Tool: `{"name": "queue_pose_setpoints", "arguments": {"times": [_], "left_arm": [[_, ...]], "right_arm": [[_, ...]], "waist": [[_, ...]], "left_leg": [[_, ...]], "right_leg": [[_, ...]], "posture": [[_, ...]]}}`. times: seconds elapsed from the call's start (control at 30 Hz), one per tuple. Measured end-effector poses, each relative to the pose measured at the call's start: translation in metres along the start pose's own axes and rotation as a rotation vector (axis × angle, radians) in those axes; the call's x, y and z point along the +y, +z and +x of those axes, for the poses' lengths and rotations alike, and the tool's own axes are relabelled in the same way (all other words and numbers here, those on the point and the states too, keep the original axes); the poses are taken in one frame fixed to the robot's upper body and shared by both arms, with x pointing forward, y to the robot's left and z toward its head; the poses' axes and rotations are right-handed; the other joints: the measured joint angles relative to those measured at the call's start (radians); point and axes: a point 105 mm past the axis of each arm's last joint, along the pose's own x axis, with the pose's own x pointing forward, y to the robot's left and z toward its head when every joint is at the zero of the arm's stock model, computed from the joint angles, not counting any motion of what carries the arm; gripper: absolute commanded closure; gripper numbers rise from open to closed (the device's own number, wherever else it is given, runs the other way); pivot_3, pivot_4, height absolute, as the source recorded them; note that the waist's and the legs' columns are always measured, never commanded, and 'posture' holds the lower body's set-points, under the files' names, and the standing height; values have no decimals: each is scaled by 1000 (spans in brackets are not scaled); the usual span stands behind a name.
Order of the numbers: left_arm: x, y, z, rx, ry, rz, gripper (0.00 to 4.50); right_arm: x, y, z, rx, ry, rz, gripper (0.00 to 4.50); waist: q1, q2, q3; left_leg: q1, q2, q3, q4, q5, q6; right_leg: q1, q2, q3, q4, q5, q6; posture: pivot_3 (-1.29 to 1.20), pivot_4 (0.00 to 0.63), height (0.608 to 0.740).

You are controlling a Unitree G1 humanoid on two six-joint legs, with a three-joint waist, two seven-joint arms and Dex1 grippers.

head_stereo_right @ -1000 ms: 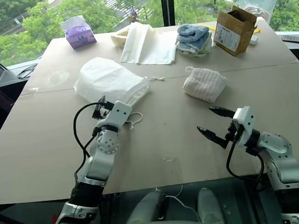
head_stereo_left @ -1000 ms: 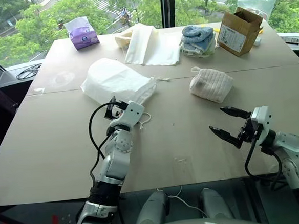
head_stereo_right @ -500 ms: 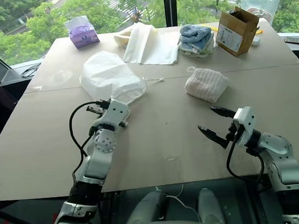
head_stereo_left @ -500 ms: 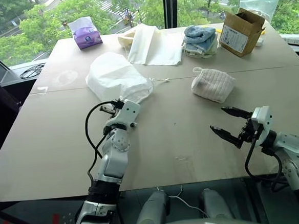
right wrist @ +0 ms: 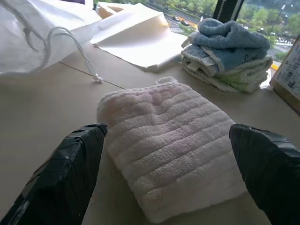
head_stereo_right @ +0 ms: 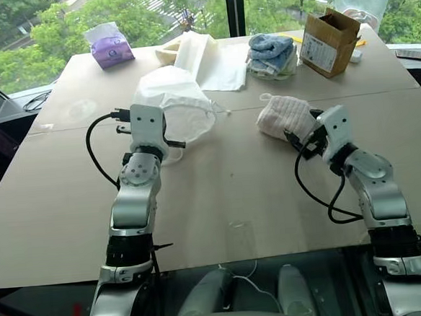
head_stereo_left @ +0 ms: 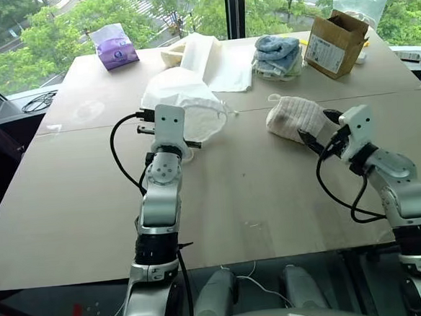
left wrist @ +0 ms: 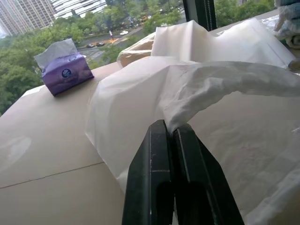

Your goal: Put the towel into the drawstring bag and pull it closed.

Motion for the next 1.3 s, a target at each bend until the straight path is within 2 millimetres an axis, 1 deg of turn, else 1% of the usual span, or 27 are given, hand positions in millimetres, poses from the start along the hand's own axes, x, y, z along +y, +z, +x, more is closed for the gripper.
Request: {"name": "queue_pose_setpoints", "arguments": {"times": [0.1, 0.13, 0.3, 0.37, 0.43, 0.53, 0.7, 0.83, 0.9, 1.03, 1.13, 1.3], "left_arm": [[2, -1, 4, 55, -14, -31, 4438], [3, 1, 6, 73, -20, -45, 4438], [-2, 14, 9, 66, -67, -55, 4438], [-2, 16, 9, 60, -76, -45, 4438], [-1, 16, 9, 60, -79, -36, 4438], [-3, 17, 9, 54, -89, -31, 4438], [-3, 19, 9, 37, -101, -11, 4438], [0, 20, 9, 29, -95, 0, 4438], [-2, 21, 9, 24, -102, 1, 4438], [-5, 22, 9, 15, -116, 6, 4438], [-12, 23, 9, 12, -137, 11, 4438], [-12, 22, 9, 13, -138, 7, 4438]], "right_arm": [[-2, -7, 9, 69, 26, -74, 0], [-3, -9, 16, 94, 28, -64, 0], [-15, -10, 41, 149, -70, 120, 0], [-25, -16, 44, 186, -129, 172, 0], [-31, -26, 44, 222, -176, 265, 0], [-31, -38, 47, 262, -213, 377, 0], [-33, -37, 58, 253, -268, 561, 0], [-23, -34, 65, 245, -231, 632, 0], [-12, -31, 68, 261, -160, 606, 0], [10, -30, 72, 303, -49, 448, 0], [17, -31, 73, 322, -7, 384, 0], [24, -33, 74, 329, 35, 317, 0]], "waist": [[-2, 0, 0], [-3, 0, 0], [-6, -1, 1], [-4, -1, 1], [-2, -1, 1], [-4, -1, 1], [-14, -1, 0], [-27, -1, 0], [-36, -2, 0], [-56, -2, 0], [-59, -2, -1], [-60, -4, -2]], "left_leg": [[-1, 0, 0, 0, 0, 0], [-1, 0, 0, 0, 0, 0], [-1, 0, 0, 0, 0, 0], [-1, 0, 0, 0, 0, 0], [-1, 0, 0, 0, 0, 0], [-1, 0, 0, 0, 0, 0], [-1, 0, 0, 1, 0, 0], [0, 0, 0, 2, 0, 0], [0, 0, 1, 2, 0, 0], [0, 1, 1, 1, 0, 0], [1, 1, 1, 1, 0, 0], [2, 2, 2, 1, 0, 0]], "right_leg": [[-1, 0, 0, -1, 0, 0], [-1, 0, 0, -1, 0, 0], [-1, 0, 0, 0, 0, 0], [-1, 0, 0, -1, 0, 0], [-1, 0, 0, -1, 0, 0], [-1, 0, 0, -1, 0, 0], [0, 0, 0, 1, 0, 0], [0, 0, 1, 1, 0, 0], [0, 1, 1, 2, 0, 0], [-1, 1, 1, 2, 0, 0], [-1, 1, 2, 2, 0, 0], [0, 2, 2, 2, 0, 0]], "posture": [[0, 150, 740], [0, 150, 740], [0, 150, 740], [0, 150, 740], [0, 150, 740], [0, 150, 740], [0, 150, 740], [0, 150, 740], [0, 150, 740], [0, 150, 740], [0, 150, 740], [0, 150, 740]]}}
